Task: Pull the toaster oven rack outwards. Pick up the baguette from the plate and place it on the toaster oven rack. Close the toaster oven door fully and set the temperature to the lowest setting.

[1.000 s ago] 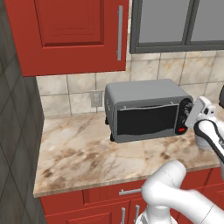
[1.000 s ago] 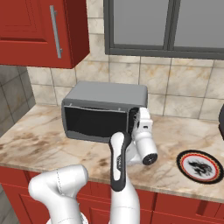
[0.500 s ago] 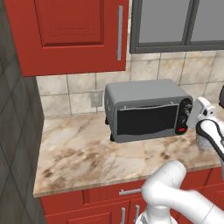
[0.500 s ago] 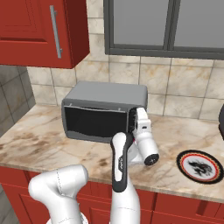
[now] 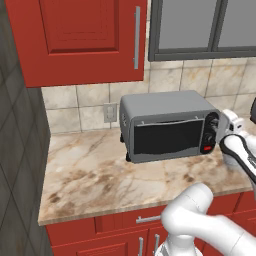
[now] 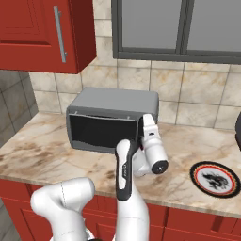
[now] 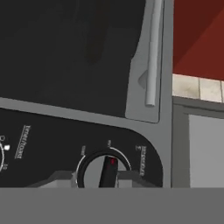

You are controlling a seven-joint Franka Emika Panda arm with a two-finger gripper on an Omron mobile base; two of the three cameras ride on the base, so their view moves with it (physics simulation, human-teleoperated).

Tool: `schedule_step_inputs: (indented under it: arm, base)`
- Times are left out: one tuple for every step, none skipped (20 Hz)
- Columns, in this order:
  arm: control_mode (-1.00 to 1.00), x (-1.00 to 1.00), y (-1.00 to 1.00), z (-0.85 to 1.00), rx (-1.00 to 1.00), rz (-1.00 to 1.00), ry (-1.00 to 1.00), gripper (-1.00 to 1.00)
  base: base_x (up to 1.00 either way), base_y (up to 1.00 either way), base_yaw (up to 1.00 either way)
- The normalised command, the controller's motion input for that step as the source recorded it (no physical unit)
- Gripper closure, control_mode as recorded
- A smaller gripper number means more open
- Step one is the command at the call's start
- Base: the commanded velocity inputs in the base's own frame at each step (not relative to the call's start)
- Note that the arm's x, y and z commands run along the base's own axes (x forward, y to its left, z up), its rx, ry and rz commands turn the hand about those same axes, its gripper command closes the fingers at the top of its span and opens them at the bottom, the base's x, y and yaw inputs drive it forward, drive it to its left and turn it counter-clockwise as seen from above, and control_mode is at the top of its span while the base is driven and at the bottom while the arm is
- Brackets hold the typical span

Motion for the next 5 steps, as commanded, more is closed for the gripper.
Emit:
schedule_step_inputs:
  arm:
    - [-1.00,0.00,0.16,0.00,-0.17,-0.07,0.00,1.00]
    - [-1.00,0.00,0.17,0.00,-0.17,-0.08,0.00,1.00]
    - [-1.00,0.00,0.19,0.00,-0.18,-0.08,0.00,1.00]
    - [-1.00,0.00,0.21,0.00,-0.18,-0.08,0.00,1.00]
    - [-1.00,0.00,0.19,0.00,-0.19,-0.08,0.00,1.00]
  base:
    - [0.00,0.00,0.00]
    - [0.00,0.00,0.00]
    - [0.00,0.00,0.00]
    - [0.00,0.00,0.00]
    - [0.00,0.00,0.00]
